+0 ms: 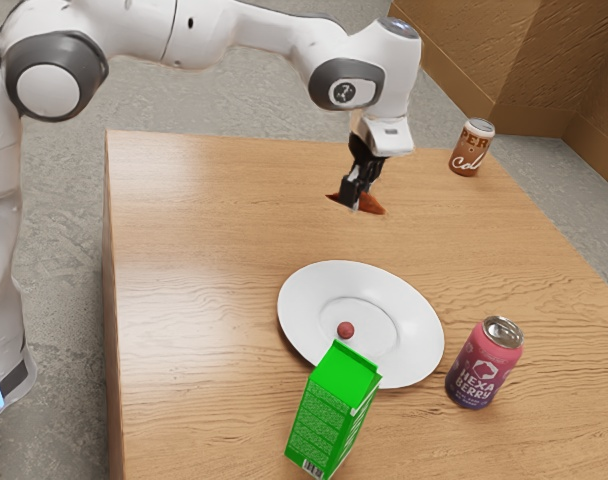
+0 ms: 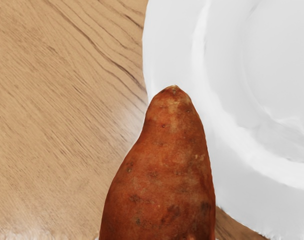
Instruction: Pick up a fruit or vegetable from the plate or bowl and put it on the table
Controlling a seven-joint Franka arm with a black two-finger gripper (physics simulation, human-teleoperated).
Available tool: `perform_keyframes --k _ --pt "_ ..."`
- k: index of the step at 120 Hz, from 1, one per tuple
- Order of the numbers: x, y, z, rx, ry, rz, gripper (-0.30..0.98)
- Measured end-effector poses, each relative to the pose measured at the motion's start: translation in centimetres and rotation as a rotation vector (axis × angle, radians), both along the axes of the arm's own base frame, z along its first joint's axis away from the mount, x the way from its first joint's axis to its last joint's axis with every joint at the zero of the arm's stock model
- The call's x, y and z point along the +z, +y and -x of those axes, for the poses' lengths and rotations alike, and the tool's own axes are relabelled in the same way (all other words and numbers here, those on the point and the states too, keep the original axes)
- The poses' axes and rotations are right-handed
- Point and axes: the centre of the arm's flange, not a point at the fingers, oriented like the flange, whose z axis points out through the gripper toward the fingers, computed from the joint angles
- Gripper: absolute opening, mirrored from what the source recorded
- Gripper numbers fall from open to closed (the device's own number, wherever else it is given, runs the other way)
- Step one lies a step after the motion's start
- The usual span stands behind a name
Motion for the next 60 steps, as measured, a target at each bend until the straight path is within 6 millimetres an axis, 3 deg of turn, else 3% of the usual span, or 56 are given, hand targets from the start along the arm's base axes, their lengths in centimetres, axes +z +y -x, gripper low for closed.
perform_keyframes --k 12,30,37,48,60 --pt "0.2 4.4 0.7 0.099 0.026 -0.012 0.17" --pt "0.3 8.9 1.5 0.209 0.048 -0.027 0.17" --pt "0.2 9.4 1.6 0.227 0.053 -0.032 0.18" --pt "0.2 9.1 1.5 0.232 0.06 -0.045 0.41" --pt "0.2 8.9 1.4 0.241 0.061 -0.05 0.55"
